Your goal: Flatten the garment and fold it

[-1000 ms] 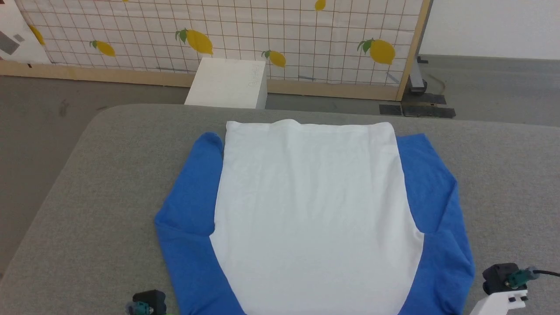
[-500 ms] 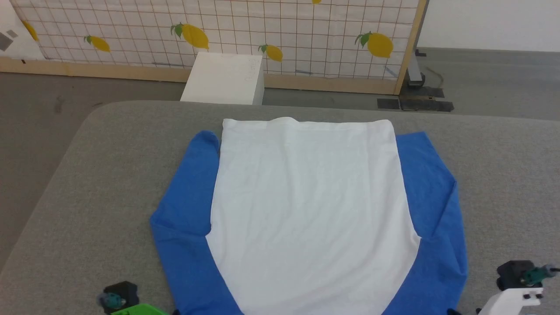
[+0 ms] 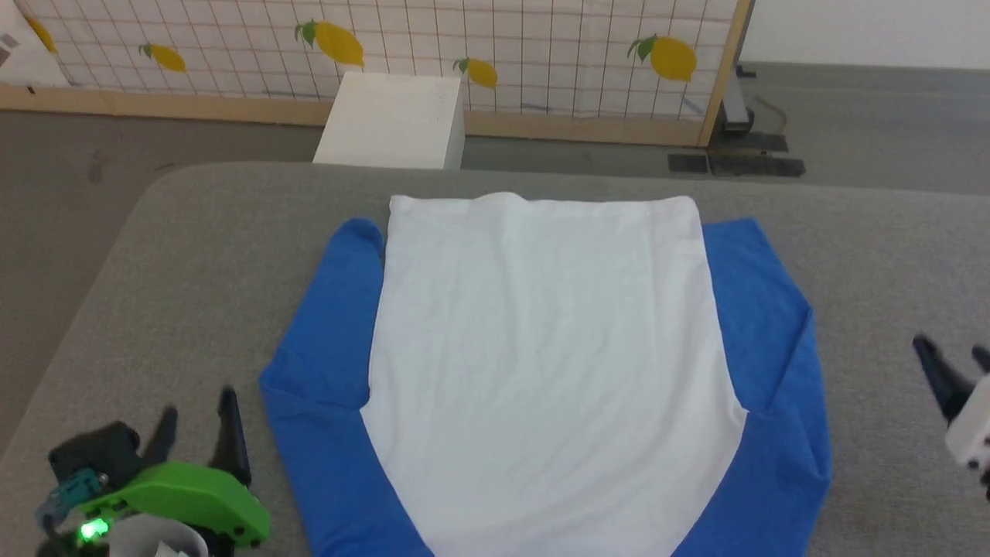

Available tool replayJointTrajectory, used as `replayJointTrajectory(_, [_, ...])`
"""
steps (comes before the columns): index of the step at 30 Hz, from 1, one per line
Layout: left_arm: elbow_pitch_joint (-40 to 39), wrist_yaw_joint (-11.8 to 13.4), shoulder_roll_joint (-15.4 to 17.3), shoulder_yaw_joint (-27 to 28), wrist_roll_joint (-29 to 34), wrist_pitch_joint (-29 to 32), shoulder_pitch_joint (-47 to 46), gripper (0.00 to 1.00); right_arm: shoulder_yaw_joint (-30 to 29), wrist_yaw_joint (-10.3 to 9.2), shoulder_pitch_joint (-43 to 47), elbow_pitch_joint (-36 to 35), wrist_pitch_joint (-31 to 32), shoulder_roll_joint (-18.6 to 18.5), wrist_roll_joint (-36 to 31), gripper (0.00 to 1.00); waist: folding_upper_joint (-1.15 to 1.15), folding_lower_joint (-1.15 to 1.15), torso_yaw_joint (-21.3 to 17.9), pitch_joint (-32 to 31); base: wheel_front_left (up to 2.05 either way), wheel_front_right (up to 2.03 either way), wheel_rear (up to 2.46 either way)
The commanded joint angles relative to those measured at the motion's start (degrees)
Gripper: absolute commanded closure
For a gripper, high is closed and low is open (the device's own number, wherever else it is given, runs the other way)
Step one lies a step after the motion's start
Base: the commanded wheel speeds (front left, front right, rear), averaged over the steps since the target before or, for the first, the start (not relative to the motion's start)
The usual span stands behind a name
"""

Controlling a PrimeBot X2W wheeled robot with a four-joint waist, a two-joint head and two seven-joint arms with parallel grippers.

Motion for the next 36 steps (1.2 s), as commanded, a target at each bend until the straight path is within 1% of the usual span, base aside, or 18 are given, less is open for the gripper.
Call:
replayJointTrajectory(1, [-0.01,-1.42,-0.30,0.51,1.47,-3.76,-1.95,0.00,0.10,-0.09,-2.89,1.48,-0.93,-0.15,-0.35,0.00,0.00,0.00,-0.03,2.21,0.00,0.00,0.00])
replayJointTrajectory(2, [-0.03,-2.98,-0.62,0.71,2.15,-7.74,-3.01,0.00,0.31,-0.09,-5.26,2.76,-1.68,-0.72,-0.77,0.00,0.00,0.00,0.05,3.42,0.00,0.00,0.00])
replayJointTrajectory(5, [1.10,-5.84,-1.54,1.03,3.79,-16.30,-5.03,0.00,2.01,-0.09,-11.04,6.76,-3.30,-2.61,-2.65,0.00,0.00,0.00,0.11,6.18,0.00,0.00,0.00])
replayJointTrajectory(6, [1.49,-6.57,-1.77,1.15,4.73,-18.12,-5.79,0.00,2.85,-0.09,-13.38,8.42,-3.74,-3.05,-3.01,0.00,0.00,0.00,0.17,7.27,0.00,0.00,0.00])
replayJointTrajectory(8, [1.44,-7.62,-2.78,1.89,6.31,-19.79,-7.29,0.00,4.71,-0.09,-17.48,11.14,-4.43,-4.39,-4.04,0.00,0.00,0.00,0.45,9.47,0.00,0.00,0.00])
replayJointTrajectory(11, [0.22,-9.13,-4.28,3.39,9.56,-20.30,-9.21,0.00,6.50,-0.09,-23.43,15.41,-5.19,-5.63,-4.97,0.00,0.00,0.00,0.97,12.36,0.00,0.00,0.00])
replayJointTrajectory(16, [-2.99,-12.12,-8.52,6.59,15.73,-20.35,-10.79,0.00,10.13,-0.09,-32.79,22.98,-4.72,-8.40,-6.72,0.00,0.00,0.00,2.23,17.45,0.00,0.00,0.00])
replayJointTrajectory(21, [-4.16,-15.31,-12.78,8.42,19.56,-20.36,-12.10,0.00,13.44,-0.09,-39.30,28.75,-2.46,-11.08,-8.36,0.00,0.00,0.00,3.93,22.08,0.00,0.00,0.00])
replayJointTrajectory(25, [-5.07,-17.29,-15.15,9.44,21.83,-20.37,-13.24,0.00,16.57,-0.09,-42.92,31.75,-0.87,-12.94,-8.89,0.00,0.00,0.00,4.95,25.18,0.00,0.00,0.00])
replayJointTrajectory(29, [-6.02,-18.40,-16.77,10.56,23.16,-20.37,-13.86,0.00,19.78,-0.09,-45.38,33.93,0.15,-14.10,-9.01,0.00,0.00,0.00,5.64,27.15,0.00,0.00,0.00])
replayJointTrajectory(36, [-6.94,-19.75,-17.88,11.20,24.16,-20.37,-14.49,0.00,25.45,-0.09,-47.58,36.41,0.75,-15.73,-7.45,0.00,0.00,0.00,6.27,28.95,0.00,0.00,0.00])
